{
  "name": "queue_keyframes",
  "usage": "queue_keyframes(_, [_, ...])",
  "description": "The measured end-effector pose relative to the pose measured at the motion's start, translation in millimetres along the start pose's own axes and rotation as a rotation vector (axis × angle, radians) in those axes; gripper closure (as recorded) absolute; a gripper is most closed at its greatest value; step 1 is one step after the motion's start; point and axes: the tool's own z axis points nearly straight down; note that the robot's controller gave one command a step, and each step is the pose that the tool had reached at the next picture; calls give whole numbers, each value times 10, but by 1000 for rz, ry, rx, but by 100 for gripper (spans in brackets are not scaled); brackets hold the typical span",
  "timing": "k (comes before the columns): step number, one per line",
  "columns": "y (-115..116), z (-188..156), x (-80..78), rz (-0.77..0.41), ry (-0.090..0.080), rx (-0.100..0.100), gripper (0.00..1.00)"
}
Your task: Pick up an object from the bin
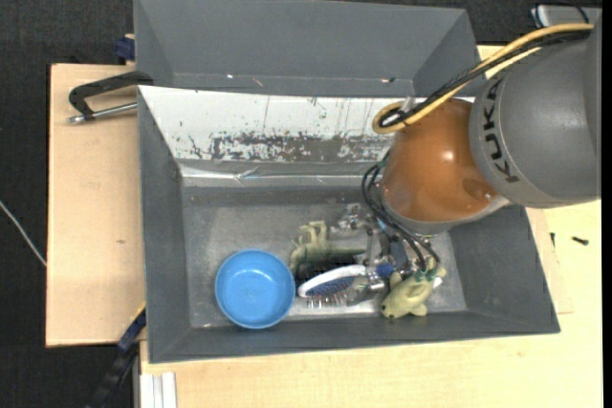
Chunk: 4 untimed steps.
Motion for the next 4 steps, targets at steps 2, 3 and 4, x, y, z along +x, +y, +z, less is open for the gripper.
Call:
queue_keyframes(2, [-1, 309, 6, 48, 3, 1, 0])
queue_keyframes(3, [-7, 293, -19, 48, -5, 2, 100])
queue_keyframes(4, [-2, -655, -47, 47, -6, 1, 100])
